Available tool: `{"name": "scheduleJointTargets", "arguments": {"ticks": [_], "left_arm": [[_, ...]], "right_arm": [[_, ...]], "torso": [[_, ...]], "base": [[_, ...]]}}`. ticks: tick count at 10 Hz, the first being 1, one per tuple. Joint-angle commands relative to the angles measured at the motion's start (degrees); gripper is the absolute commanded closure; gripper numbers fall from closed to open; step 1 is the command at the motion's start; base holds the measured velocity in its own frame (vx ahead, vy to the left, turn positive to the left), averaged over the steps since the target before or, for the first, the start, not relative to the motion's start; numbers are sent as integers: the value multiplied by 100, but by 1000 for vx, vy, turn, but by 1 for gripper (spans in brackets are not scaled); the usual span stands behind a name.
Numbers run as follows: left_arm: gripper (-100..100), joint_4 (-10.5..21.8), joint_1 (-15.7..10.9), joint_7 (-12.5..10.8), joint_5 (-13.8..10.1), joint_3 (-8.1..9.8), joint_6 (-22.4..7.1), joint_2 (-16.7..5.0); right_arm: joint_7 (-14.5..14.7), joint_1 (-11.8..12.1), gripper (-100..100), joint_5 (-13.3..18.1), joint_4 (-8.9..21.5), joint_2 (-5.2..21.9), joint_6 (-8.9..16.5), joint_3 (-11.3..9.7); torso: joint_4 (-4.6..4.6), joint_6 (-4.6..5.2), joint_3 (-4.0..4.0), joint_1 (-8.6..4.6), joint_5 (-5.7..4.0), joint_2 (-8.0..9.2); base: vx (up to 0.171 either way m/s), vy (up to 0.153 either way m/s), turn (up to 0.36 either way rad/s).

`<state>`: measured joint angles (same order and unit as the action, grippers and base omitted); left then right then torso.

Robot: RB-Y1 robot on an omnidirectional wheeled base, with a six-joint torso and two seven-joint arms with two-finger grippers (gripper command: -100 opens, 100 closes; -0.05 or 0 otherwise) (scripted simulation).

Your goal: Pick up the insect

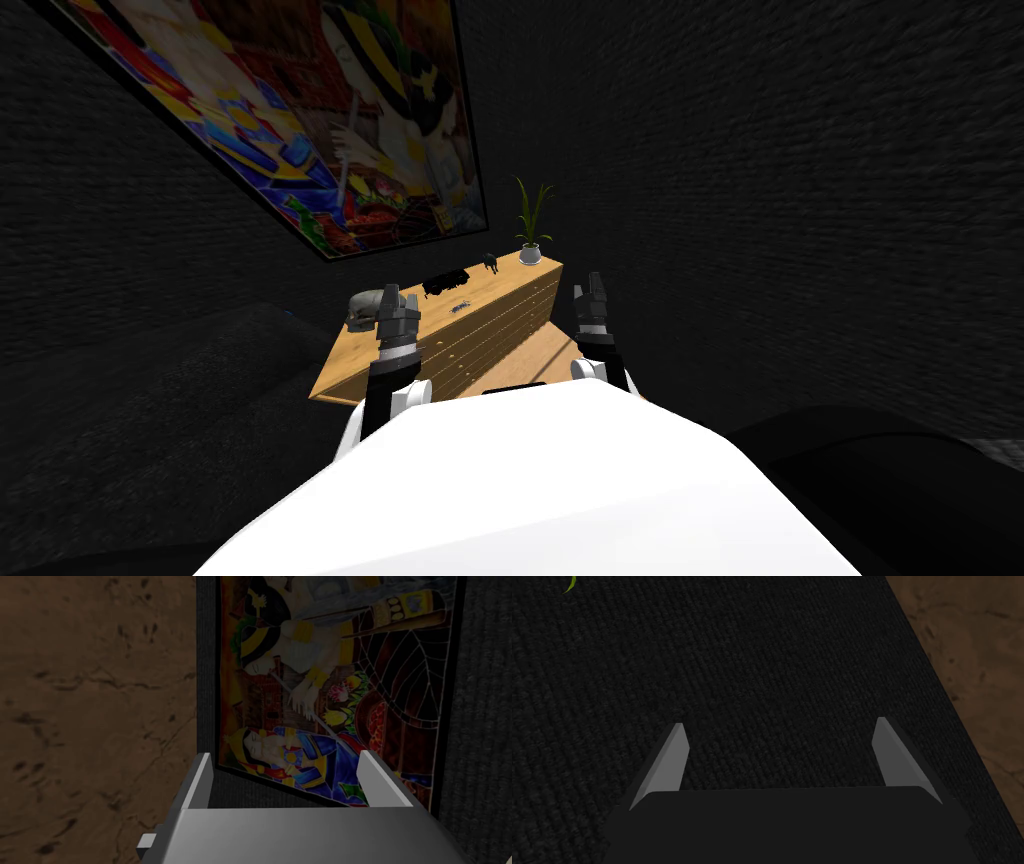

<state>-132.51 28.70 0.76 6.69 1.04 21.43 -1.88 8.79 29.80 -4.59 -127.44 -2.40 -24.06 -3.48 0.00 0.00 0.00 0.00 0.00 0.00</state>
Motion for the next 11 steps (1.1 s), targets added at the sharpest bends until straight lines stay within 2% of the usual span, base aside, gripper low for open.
{"name": "scheduleJointTargets", "arguments": {"ticks": [1,3,4,6,7,8,9,10,11], "left_arm": [[-100,24,-48,-61,-139,80,-259,-235],[-100,58,-118,-148,-347,201,-574,-435],[-100,58,-118,-148,-347,201,-636,-435],[-100,101,-210,-265,-635,370,-1015,-627],[-100,101,-210,-265,-635,370,-1141,-627],[-100,124,-264,-332,-805,472,-1331,-719],[-100,124,-264,-332,-805,472,-1433,-719],[-100,148,-321,-405,-989,583,-1668,-809],[-100,148,-321,-405,-989,583,-1747,-809]], "right_arm": [[0,0,0,0,0,0,0,0],[0,0,0,0,0,0,0,0],[0,0,0,0,0,0,0,0],[0,0,0,0,0,0,0,0],[0,0,0,0,0,0,0,0],[0,0,0,0,0,0,0,0],[0,0,0,0,0,0,0,0],[0,0,0,0,0,0,0,0],[0,0,0,0,0,0,0,0]], "torso": [[0,0,0,0,0,0],[0,1,2,6,1,3],[1,1,3,9,2,5],[1,1,3,6,1,5],[1,1,3,8,2,6],[1,0,3,7,2,5],[1,1,3,7,2,5],[1,-1,3,7,2,5],[1,1,3,8,2,6]], "base": [[-5,4,-96],[-14,16,-118],[-12,17,-31],[-14,13,-107],[-15,15,-62],[-19,14,-101],[-15,14,-68],[-16,15,-114],[-14,15,-71]]}}
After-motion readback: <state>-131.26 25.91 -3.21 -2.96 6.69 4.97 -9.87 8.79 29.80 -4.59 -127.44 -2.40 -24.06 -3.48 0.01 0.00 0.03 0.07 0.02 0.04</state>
